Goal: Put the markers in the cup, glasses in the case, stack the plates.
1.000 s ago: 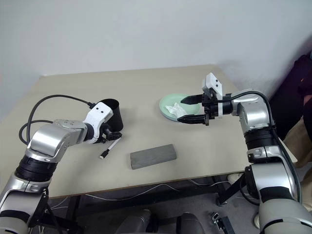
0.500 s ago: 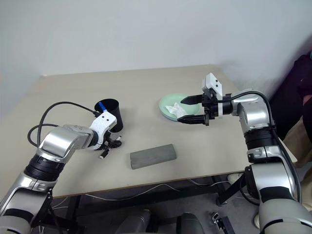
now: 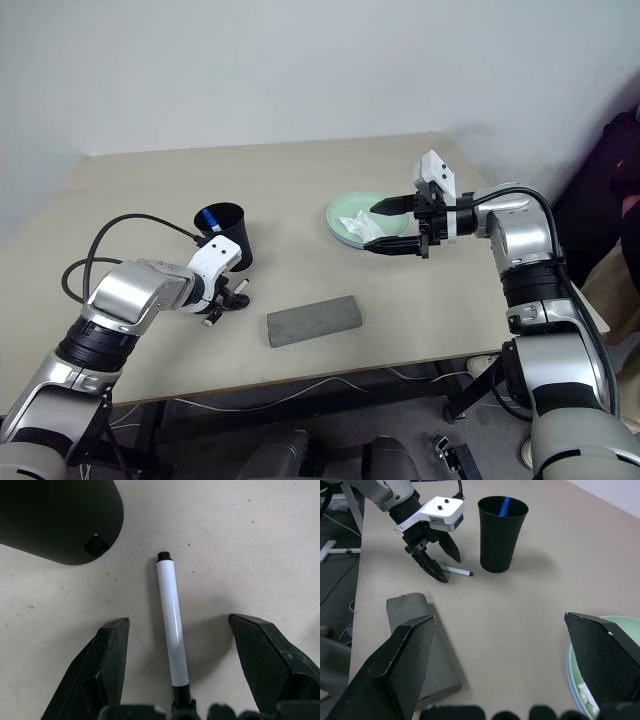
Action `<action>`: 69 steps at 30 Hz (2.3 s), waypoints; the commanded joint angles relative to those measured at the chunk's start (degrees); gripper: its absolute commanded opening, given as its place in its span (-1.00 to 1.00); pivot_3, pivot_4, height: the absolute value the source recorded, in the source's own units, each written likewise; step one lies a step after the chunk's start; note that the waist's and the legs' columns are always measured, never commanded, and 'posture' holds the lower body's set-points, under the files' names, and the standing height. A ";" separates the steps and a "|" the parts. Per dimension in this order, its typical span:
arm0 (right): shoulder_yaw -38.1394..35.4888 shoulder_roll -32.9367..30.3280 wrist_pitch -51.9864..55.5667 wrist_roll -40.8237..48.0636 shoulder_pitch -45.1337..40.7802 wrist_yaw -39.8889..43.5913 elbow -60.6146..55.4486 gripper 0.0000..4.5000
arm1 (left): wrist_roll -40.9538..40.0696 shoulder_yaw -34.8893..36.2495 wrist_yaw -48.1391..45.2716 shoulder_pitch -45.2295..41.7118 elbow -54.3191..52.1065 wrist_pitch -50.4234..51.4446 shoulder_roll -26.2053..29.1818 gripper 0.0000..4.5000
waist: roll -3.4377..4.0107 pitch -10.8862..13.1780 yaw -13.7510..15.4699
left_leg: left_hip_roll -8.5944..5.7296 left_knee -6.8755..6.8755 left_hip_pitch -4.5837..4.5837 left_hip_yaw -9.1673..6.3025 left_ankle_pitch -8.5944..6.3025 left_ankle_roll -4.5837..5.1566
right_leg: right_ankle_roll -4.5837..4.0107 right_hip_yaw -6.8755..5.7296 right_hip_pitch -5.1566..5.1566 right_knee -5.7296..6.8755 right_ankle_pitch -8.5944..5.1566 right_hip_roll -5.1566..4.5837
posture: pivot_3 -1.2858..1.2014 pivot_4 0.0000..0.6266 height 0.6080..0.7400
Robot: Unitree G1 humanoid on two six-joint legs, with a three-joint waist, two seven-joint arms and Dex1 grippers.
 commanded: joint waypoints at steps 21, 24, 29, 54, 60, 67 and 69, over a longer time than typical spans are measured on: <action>-0.63 -0.44 -0.69 -0.02 -2.06 0.36 -1.24 1.00 | 0.61 -1.31 -0.24 -0.11 -0.77 1.75 -0.49 -0.99 | 0.00 -0.01 -0.12 | 0.00 0.00 0.04 0.00 0.00 -0.01 | -0.06 -0.01 0.02 0.06 0.03 -0.01 | 0.03 -1.00 0.80; -0.65 -0.47 -0.64 0.00 -2.09 0.36 -1.31 1.00 | 0.62 -1.33 -0.34 -0.08 -0.92 1.57 -0.41 -0.99 | 0.00 -0.01 -0.10 | 0.00 0.00 0.04 0.00 0.01 -0.01 | -0.07 -0.02 0.01 0.06 0.04 -0.01 | 0.03 -1.00 0.80; -0.61 -0.42 -0.56 0.00 -2.12 0.32 -1.38 1.00 | 0.78 -1.53 -0.55 0.06 -1.32 0.56 -0.13 -0.99 | 0.00 -0.01 -0.10 | 0.00 0.00 0.04 0.00 0.01 -0.02 | -0.07 -0.01 0.01 0.06 0.04 -0.01 | 0.03 -1.00 0.80; -2.16 -0.59 -0.22 0.90 -3.08 -0.87 -0.92 1.00 | -3.62 23.44 3.74 -4.87 0.57 -48.73 -16.07 -0.99 | -0.01 -0.01 0.43 | 0.02 0.07 -0.03 0.01 0.04 0.01 | -0.05 -0.11 0.06 -0.02 0.05 -0.06 | 0.03 -1.00 0.80; -3.73 -1.21 0.72 1.91 -3.77 -0.94 -1.81 1.00 | -0.32 27.45 10.14 -9.21 11.17 -59.74 -16.96 -0.99 | -0.02 -0.02 0.43 | -0.01 0.15 -0.03 0.02 0.06 0.05 | 0.01 -0.09 0.14 -0.01 0.09 -0.03 | 0.03 -1.00 0.80; -6.53 -1.76 4.46 5.35 -4.92 -1.01 -4.05 1.00 | 1.10 27.48 10.62 -8.31 17.00 -65.71 -17.25 -0.99 | -0.03 -0.02 0.45 | -0.01 0.15 -0.07 0.02 0.09 0.10 | 0.02 -0.09 0.15 -0.02 0.09 -0.02 | 0.03 -1.00 0.80; -6.54 -1.87 4.66 5.53 -4.77 -1.14 -4.45 1.00 | 1.43 27.41 10.61 -7.73 17.93 -66.82 -17.27 -0.99 | -0.04 -0.03 0.43 | 0.00 0.15 -0.06 0.01 0.08 0.10 | 0.02 -0.11 0.14 -0.03 0.09 -0.04 | 0.03 -1.00 0.80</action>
